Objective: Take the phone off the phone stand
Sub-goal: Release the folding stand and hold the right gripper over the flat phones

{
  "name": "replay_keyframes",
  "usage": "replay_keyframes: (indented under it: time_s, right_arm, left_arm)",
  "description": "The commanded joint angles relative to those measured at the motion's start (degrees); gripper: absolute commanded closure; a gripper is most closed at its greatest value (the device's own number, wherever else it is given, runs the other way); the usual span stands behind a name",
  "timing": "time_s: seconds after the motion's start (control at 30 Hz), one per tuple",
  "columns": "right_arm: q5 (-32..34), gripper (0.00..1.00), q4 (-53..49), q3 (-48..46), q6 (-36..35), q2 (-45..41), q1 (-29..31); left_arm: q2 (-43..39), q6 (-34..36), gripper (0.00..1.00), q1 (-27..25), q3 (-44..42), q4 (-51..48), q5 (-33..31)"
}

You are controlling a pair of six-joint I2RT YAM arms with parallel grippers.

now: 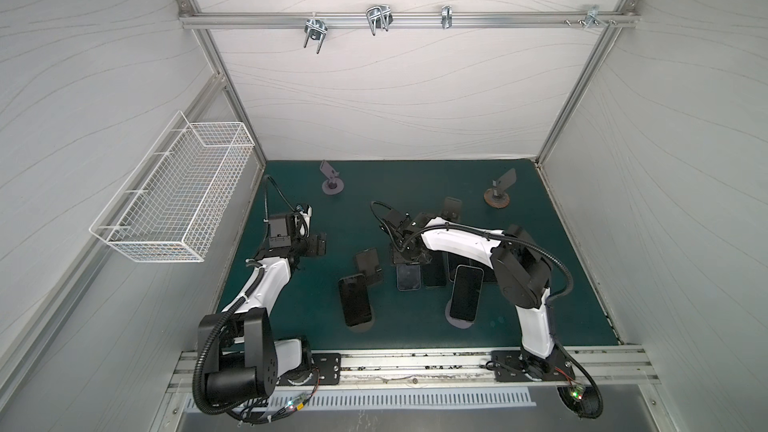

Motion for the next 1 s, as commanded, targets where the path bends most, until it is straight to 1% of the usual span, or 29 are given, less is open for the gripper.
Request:
replay_keyframes:
  time_s: [0.0,0.2,0.53,0.63,0.97]
  right_arm:
    - [-0.13,0.28,-0.68,1.53,0.41,1.61,-0.27]
    - [-0.33,0.26,-1.89,3.08,0.01,4.47,-0.78]
    - [-0.02,0.25,-0.65,1.78,0.48,6.86,-1.07]
    - [-0.31,0.23,-1.64,2.01,0.65,8.0,-1.17]
    - [-0.24,0.2,-0.57,-0.06,0.94,7.79,-1.26]
  left_arm:
    - [-0.01,0.93,0.06,0.32,2.18,0.35,0.14]
    - [-0.26,0.93,0.06,0.28,1.94,0.57,0.26]
    - [-0.29,0.94,0.06,0.32,1.96,0.55,0.25]
    - [-0.38,0.93,0.06,0.32,1.92,0.55,0.25]
    - [-0.1,0.95,0.06,0.32,2.13,0.38,0.17]
